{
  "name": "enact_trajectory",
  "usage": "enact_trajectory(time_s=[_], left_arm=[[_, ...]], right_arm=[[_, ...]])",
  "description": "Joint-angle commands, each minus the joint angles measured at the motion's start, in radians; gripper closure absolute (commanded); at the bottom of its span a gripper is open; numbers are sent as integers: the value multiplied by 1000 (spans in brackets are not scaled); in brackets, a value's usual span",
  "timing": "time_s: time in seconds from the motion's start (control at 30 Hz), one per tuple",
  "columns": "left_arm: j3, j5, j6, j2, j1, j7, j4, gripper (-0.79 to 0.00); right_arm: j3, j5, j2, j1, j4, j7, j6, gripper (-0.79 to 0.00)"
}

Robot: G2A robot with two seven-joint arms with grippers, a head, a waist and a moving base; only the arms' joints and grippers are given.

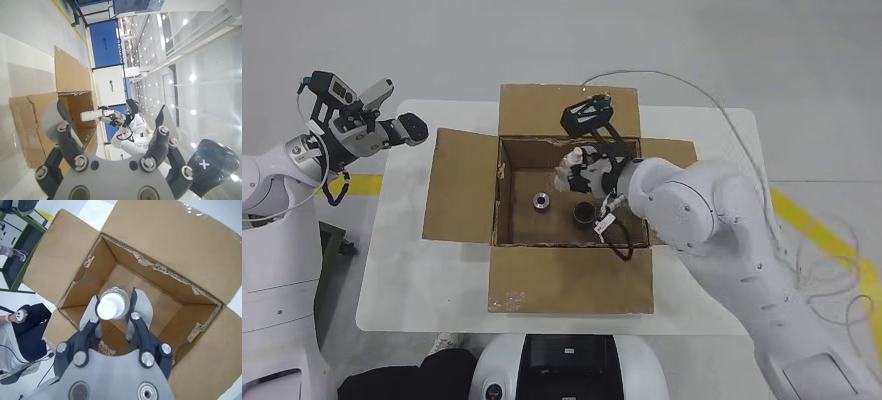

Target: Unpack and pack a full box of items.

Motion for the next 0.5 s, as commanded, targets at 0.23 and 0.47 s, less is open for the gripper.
enact_trajectory(time_s=[0.23, 0.47], left_arm=[[0, 0, 0, 0, 0, 0, 0, -785], [0, 0, 0, 0, 0, 0, 0, -785]], right_arm=[[155, -133, 34, -107, -144, 68, 40, 0], [294, -194, 55, -192, -226, 99, 38, 0]])
